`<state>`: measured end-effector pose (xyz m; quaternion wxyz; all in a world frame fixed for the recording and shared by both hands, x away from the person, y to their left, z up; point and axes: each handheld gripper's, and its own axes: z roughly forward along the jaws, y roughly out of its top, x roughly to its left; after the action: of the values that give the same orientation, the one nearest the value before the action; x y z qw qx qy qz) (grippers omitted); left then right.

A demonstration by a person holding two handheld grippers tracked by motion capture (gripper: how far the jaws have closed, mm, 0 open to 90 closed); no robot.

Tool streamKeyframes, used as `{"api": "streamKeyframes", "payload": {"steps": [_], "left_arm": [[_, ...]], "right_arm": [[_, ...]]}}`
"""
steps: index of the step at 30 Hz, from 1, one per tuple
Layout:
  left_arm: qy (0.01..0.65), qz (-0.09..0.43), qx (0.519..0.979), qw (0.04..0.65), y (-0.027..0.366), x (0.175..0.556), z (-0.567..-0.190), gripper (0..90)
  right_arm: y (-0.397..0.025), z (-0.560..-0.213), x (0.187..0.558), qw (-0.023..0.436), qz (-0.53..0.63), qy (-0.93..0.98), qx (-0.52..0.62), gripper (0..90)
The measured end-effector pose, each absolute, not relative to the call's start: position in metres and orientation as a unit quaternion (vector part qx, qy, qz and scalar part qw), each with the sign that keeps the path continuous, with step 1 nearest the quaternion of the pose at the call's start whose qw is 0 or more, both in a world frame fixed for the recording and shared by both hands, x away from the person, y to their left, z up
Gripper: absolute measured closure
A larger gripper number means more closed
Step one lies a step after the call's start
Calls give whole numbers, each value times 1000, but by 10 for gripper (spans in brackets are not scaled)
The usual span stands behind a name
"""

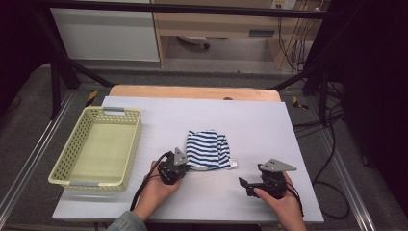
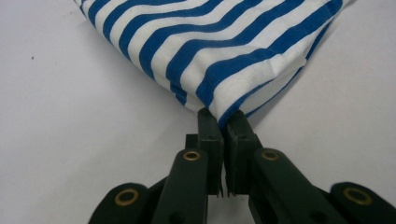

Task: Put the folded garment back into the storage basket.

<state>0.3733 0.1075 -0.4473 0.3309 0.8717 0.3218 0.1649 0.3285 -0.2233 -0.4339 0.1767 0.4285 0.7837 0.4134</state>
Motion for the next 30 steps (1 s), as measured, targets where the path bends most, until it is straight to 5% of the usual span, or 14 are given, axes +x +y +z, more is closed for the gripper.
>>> {"api": "streamKeyframes", "payload": {"steps": [25, 28, 30], "left_arm": [[319, 108, 877, 344, 181, 287, -442, 856], [323, 113, 870, 354, 183, 285, -442, 775], [324, 117, 869, 355, 182, 284, -442, 596]], "right_arm": [[-146, -447, 312, 117, 390, 845, 346, 204], [-139, -451, 312, 106, 387, 852, 336, 251], [-137, -452, 313, 103, 386, 854, 334, 265]]}}
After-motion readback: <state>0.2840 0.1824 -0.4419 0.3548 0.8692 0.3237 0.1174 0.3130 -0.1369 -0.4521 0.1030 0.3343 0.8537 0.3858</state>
